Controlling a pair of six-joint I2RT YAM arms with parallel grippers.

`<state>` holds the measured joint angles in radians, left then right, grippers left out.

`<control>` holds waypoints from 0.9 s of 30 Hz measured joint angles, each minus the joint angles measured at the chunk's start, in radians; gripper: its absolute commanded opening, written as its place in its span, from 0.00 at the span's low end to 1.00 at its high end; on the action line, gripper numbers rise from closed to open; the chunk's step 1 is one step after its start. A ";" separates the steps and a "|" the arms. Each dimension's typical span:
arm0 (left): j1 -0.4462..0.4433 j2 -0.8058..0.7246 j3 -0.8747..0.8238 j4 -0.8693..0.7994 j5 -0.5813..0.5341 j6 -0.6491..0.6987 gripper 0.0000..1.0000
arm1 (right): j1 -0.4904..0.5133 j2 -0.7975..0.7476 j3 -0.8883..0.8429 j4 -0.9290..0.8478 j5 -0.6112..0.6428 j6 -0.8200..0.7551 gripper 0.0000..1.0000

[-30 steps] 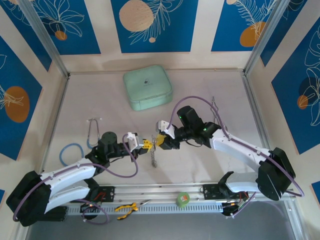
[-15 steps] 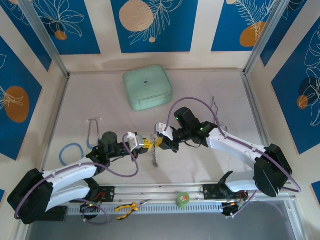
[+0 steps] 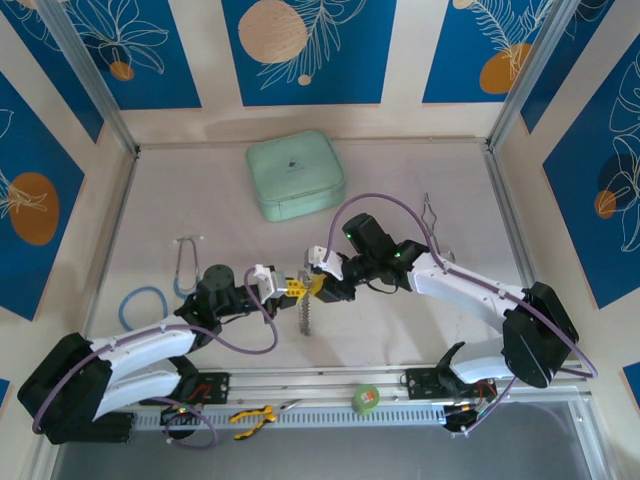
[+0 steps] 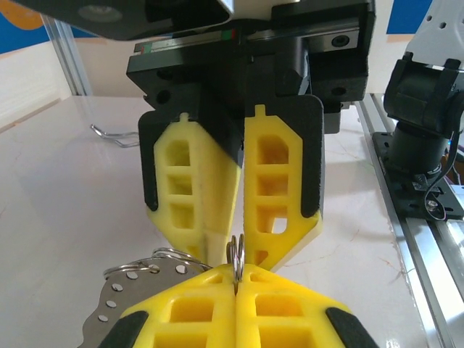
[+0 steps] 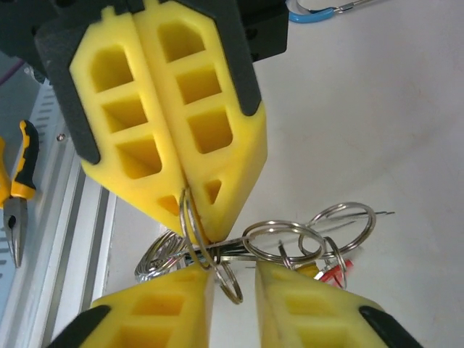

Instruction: Put the keys on the keyring

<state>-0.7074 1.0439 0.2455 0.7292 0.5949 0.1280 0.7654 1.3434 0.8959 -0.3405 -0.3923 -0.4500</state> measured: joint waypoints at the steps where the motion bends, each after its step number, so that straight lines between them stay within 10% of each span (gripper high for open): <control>1: -0.001 0.000 0.000 0.006 0.003 0.000 0.00 | -0.002 -0.008 -0.003 0.003 0.000 0.002 0.30; 18: -0.003 0.014 0.000 0.051 0.015 -0.006 0.00 | -0.010 -0.085 -0.048 0.093 -0.046 0.014 0.21; 25: -0.002 0.032 -0.004 0.059 0.014 -0.019 0.00 | -0.003 -0.065 -0.047 0.090 -0.046 0.011 0.00; 27: -0.002 0.037 -0.006 0.059 0.013 -0.023 0.16 | -0.004 -0.063 -0.047 0.086 -0.045 0.000 0.00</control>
<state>-0.7090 1.0813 0.2398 0.7879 0.6083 0.1051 0.7616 1.2804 0.8490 -0.2546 -0.4374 -0.4496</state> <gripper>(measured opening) 0.060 0.053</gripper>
